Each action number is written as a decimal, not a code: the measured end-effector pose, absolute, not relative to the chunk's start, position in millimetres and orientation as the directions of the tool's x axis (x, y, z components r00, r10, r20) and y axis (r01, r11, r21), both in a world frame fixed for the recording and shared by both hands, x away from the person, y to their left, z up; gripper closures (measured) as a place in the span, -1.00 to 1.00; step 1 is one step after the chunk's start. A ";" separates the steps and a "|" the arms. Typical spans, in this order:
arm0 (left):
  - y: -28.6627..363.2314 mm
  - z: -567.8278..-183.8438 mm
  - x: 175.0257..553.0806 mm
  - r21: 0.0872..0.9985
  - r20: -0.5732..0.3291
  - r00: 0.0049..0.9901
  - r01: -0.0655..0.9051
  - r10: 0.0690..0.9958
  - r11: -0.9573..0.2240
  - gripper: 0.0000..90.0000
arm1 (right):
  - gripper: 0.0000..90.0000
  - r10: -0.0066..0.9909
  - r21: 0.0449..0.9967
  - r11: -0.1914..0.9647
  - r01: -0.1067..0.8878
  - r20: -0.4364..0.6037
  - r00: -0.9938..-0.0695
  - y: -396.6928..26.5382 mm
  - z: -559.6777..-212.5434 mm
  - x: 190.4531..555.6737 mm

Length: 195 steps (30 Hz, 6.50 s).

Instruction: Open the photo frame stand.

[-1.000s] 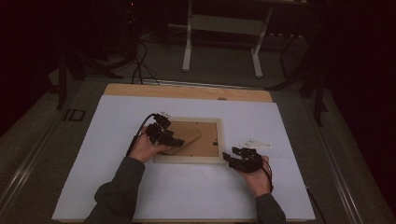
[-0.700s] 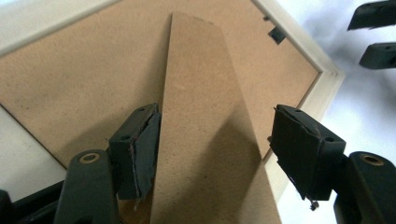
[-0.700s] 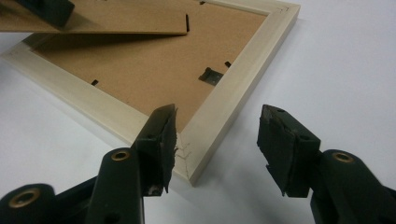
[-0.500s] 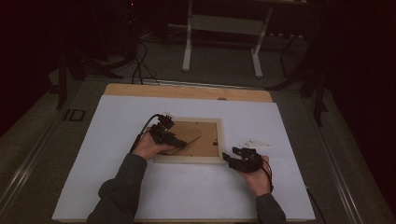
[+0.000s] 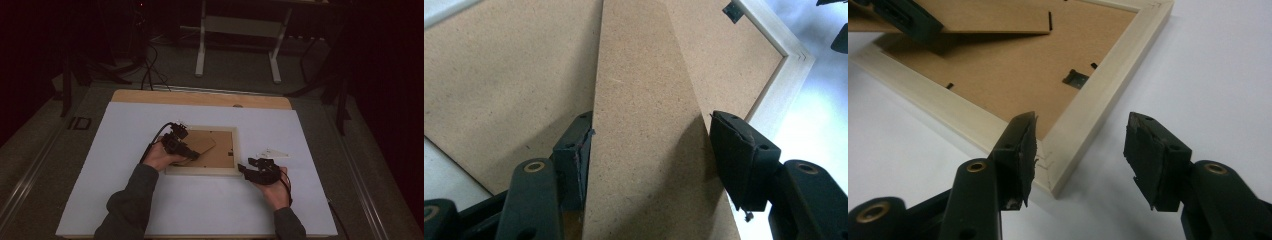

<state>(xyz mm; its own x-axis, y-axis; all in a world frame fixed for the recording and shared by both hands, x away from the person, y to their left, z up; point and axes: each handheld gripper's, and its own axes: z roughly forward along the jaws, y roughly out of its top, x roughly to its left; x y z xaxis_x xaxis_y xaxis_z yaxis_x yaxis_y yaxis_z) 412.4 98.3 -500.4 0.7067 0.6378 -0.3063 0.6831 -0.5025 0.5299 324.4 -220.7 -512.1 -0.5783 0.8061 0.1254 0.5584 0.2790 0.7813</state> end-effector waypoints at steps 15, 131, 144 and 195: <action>92.5 -497.3 406.1 0.548 -0.227 0.724 0.648 0.651 -0.530 -0.12 | 0.11 0.812 0.788 0.283 0.548 0.107 -0.573 -216.6 -503.2 326.7; 74.7 -475.1 326.8 0.737 0.252 0.732 0.279 0.633 -0.616 -0.13 | 0.28 0.755 0.614 0.236 0.753 0.372 -0.540 -217.2 -466.6 434.0; 88.2 -476.3 342.7 0.739 0.046 0.774 0.399 0.631 -0.543 -0.15 | 0.28 0.758 0.636 0.221 0.739 0.365 -0.541 -217.8 -467.4 429.2; 97.2 -472.6 374.0 0.639 -0.250 0.784 0.575 0.568 -0.512 0.25 | 0.28 0.754 0.673 0.264 0.692 0.304 -0.583 -218.0 -456.2 419.9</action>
<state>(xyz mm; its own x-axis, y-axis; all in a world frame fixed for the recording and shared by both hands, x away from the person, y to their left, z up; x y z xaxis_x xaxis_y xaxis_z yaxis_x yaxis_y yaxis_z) 374.0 97.2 -472.6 0.7841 0.5680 -0.2502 0.5745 -0.5116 0.6389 419.9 -218.0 -456.2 -0.5829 0.7535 0.3041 0.6915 0.2636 0.6726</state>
